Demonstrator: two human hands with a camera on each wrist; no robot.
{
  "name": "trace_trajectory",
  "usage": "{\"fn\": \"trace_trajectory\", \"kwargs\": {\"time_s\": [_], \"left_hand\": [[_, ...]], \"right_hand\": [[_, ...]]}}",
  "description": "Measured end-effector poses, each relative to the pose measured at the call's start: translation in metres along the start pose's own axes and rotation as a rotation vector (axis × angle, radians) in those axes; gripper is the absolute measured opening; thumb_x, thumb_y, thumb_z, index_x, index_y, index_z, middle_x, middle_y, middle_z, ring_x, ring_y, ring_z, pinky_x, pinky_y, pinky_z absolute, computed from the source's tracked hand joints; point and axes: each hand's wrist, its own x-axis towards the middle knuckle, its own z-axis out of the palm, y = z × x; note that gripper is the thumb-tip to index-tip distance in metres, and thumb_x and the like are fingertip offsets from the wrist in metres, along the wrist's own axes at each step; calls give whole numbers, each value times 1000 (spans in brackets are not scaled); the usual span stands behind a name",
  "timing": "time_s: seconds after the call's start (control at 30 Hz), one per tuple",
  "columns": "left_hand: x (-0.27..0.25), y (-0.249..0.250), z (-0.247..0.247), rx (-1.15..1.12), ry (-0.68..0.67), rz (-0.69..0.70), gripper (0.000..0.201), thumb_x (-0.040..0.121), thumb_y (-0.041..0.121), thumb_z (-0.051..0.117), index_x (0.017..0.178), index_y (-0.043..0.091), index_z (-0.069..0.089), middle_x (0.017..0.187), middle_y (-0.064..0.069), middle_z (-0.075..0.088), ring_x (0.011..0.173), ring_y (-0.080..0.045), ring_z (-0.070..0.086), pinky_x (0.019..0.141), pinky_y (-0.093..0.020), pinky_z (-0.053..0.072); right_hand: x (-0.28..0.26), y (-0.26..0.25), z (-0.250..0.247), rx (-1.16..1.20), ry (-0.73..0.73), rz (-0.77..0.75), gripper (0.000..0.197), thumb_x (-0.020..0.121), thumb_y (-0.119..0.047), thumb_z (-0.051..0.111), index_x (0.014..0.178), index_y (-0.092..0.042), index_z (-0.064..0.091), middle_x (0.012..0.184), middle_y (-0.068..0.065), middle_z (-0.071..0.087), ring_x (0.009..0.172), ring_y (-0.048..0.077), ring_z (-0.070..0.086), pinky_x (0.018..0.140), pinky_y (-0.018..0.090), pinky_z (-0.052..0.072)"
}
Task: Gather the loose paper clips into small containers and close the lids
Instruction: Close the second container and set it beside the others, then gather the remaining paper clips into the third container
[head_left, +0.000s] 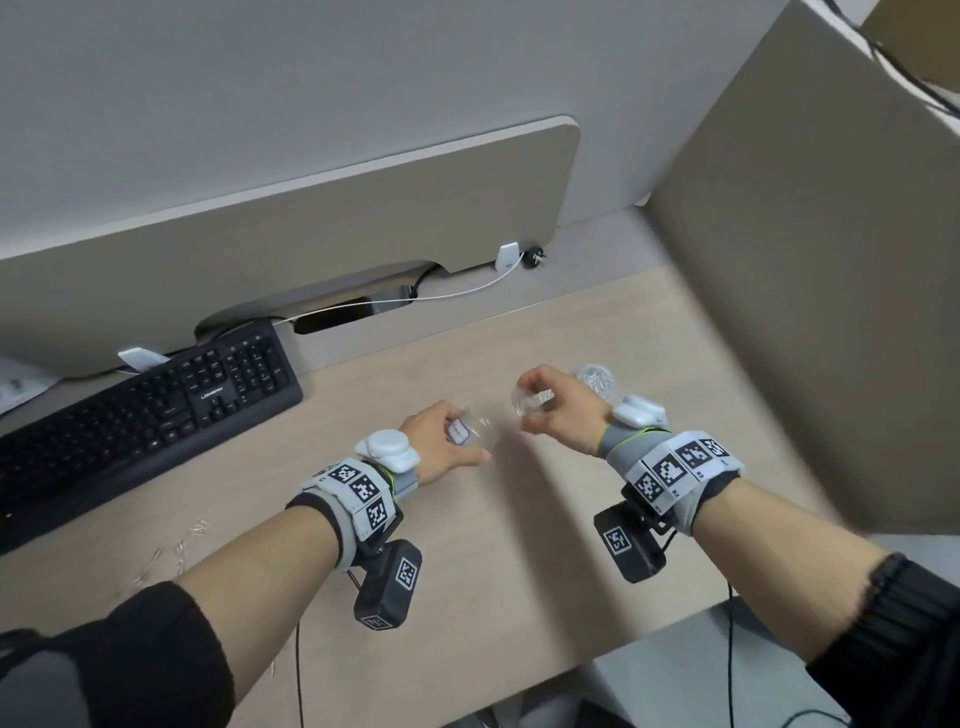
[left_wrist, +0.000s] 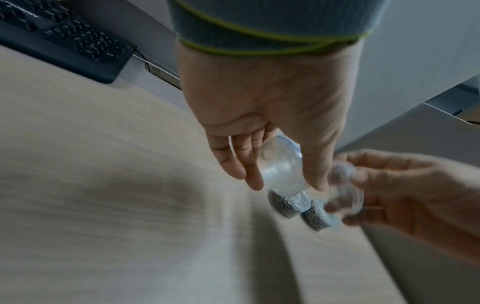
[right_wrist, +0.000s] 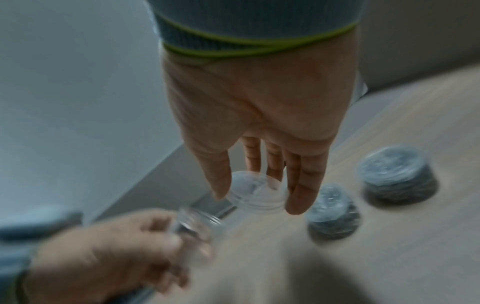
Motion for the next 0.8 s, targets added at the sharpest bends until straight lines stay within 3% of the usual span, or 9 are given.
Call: {"fn": "trace_trajectory", "kwargs": {"time_s": [0.1,0.2,0.3,0.37,0.5,0.63,0.8], "left_hand": [[-8,-11,3,-37,34,-12,46,66,54,80,94,25,58,85,5,70,77,-15,68,70,-31,52],[-17,-20,6,-64,47,-2,44,68,55,75,94,23,58,82,2,71,69,-16,71,69,-33,55],[-25,-31,8,-61,63,0,45,70,54,74,101,26,56,88,6,70,76,-13,69,69,-31,55],[-32,-40,8,-41,81,-13,43,72,51,76,102,28,54,91,10,67,82,-10,64,65,-23,47],[-47,-60,3,-75,122,-60,52,61,56,76,100,30,53,98,12,65,89,-9,62,70,-21,44],[-61,-81,-9,-107,177,-89,48,67,47,82,99,28,53,99,8,66,90,-13,64,70,-22,45],[-88,-106,-31,-97,262,-121,54,71,39,81,110,24,46,98,5,62,89,-18,60,70,-28,42]], "right_hand": [[-5,33,5,-377,-6,123,51,79,-43,66,123,-21,51,117,6,58,100,29,60,88,40,51],[-8,60,19,-593,-43,251,57,83,-55,49,123,-15,50,124,8,49,104,34,58,88,44,50],[-8,72,30,-642,-4,310,45,88,-43,50,120,-11,49,116,9,45,99,37,60,81,42,48],[-10,77,36,-699,28,330,36,91,-35,49,117,-11,47,111,10,43,98,36,61,74,40,43],[-10,77,42,-785,12,310,43,90,-42,52,121,-14,46,115,8,44,107,34,58,74,39,40],[-11,53,49,-900,-14,246,54,89,-50,55,127,-14,42,124,9,46,115,32,52,81,42,44],[-4,4,91,-857,-71,131,54,91,-54,49,126,-14,46,125,11,51,105,34,59,84,43,49]]}}
